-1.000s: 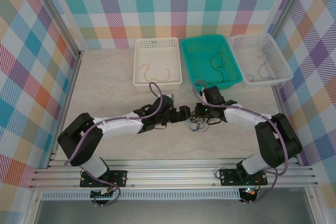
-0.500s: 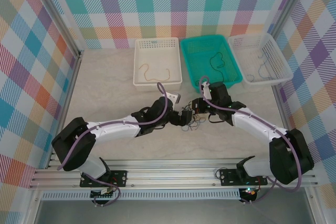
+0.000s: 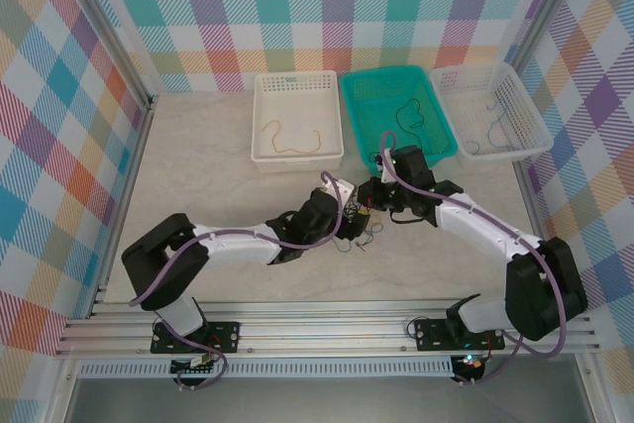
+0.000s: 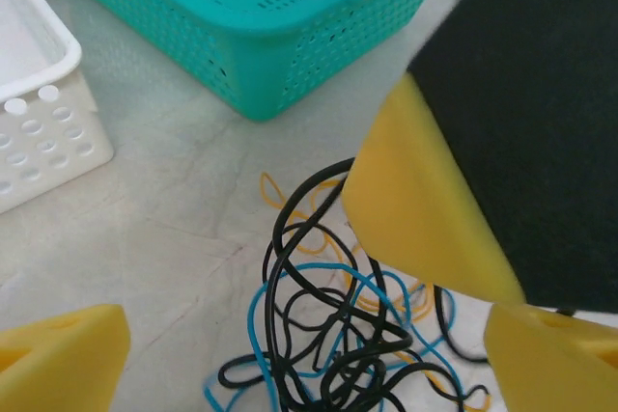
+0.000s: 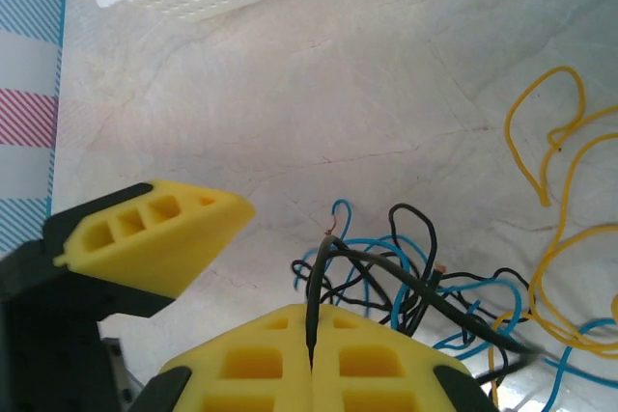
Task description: Untangle the cables
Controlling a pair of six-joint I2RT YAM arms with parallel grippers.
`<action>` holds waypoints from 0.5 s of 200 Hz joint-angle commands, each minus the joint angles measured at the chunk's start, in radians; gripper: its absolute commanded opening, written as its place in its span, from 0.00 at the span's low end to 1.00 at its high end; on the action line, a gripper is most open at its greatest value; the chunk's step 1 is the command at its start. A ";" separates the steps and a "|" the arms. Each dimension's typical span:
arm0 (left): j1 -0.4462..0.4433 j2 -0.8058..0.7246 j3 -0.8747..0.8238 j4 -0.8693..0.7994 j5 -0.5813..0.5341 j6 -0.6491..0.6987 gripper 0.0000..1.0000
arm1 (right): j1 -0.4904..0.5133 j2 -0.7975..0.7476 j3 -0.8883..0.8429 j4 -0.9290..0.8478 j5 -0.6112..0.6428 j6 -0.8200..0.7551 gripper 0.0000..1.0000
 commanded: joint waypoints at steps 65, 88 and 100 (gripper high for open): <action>-0.015 0.174 0.129 0.157 -0.144 0.059 0.70 | 0.007 0.007 0.041 -0.038 -0.080 0.111 0.00; -0.015 0.175 0.116 0.159 -0.148 0.021 0.64 | 0.008 -0.009 0.030 -0.040 -0.066 0.118 0.00; -0.015 0.174 0.108 0.154 -0.139 0.006 0.61 | 0.008 -0.018 0.025 -0.040 -0.057 0.121 0.00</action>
